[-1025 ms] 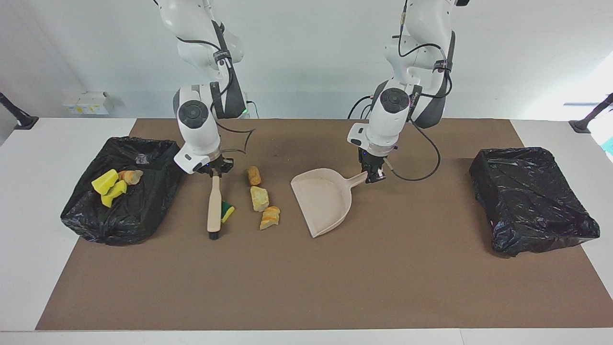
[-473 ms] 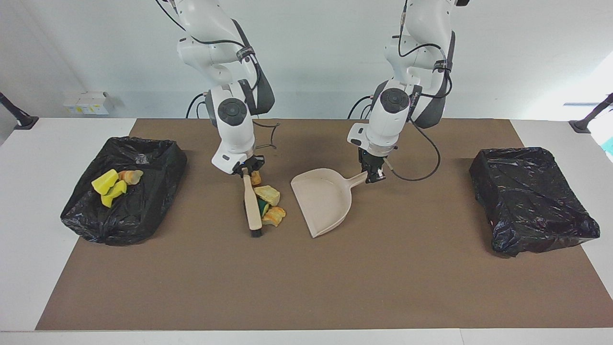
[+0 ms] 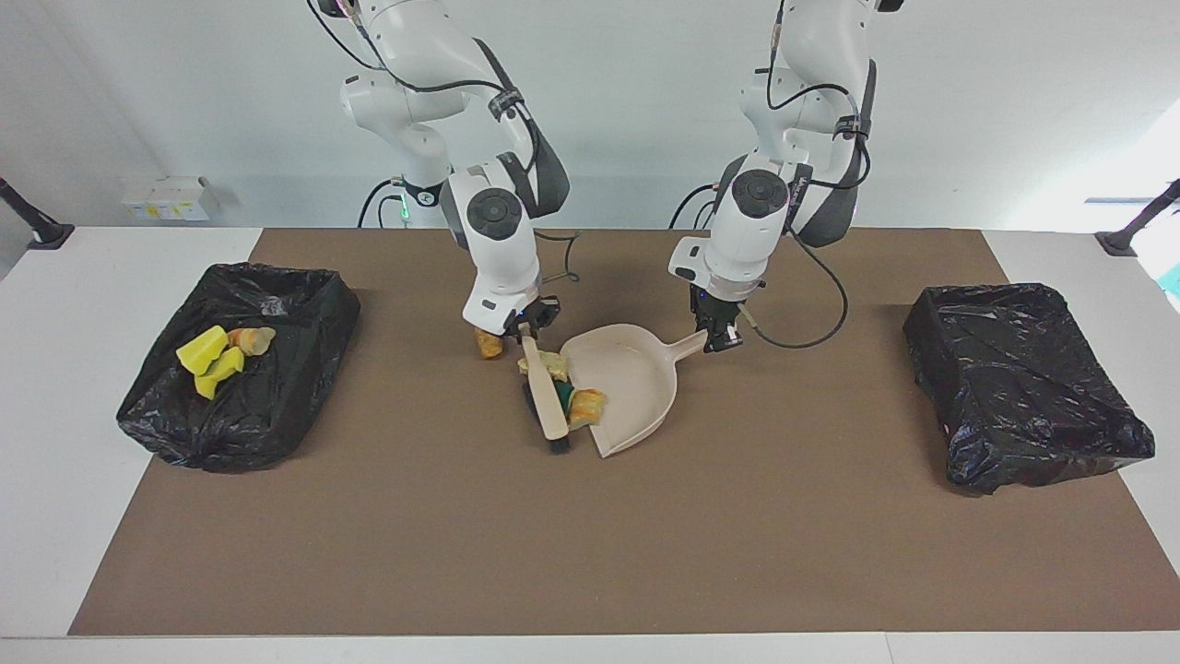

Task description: Sweep and dump trash in bin

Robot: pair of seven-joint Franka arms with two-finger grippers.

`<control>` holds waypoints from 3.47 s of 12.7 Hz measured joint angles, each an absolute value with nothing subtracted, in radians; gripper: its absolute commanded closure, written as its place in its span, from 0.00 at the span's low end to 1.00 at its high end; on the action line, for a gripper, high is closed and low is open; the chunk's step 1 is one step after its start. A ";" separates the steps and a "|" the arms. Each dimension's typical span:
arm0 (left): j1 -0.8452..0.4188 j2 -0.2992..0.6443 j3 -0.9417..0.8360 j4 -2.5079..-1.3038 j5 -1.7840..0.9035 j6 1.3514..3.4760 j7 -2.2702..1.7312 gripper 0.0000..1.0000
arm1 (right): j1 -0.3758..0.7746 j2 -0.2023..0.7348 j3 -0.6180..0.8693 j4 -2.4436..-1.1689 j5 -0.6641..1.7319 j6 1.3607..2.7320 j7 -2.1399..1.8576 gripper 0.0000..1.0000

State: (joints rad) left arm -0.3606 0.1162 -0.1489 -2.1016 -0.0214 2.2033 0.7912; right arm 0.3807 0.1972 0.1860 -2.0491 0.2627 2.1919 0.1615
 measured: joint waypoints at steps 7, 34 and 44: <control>-0.361 0.116 -0.149 -2.102 -0.021 2.204 0.793 1.00 | 0.335 0.093 0.171 -1.993 0.270 1.943 0.214 1.00; -0.374 0.101 -0.150 -2.133 -0.022 2.207 0.903 1.00 | 0.288 0.042 0.182 -2.198 0.233 2.028 0.219 1.00; -0.377 0.093 -0.153 -2.146 -0.026 2.204 0.640 1.00 | 0.329 0.056 0.166 -2.145 0.240 1.971 0.170 1.00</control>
State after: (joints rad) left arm -0.3768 0.0928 -0.1530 -2.1457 -0.0259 2.2045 0.6397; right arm 0.3291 0.0562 0.1655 -2.1455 0.2396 1.9710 0.1705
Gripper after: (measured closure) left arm 0.670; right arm 0.740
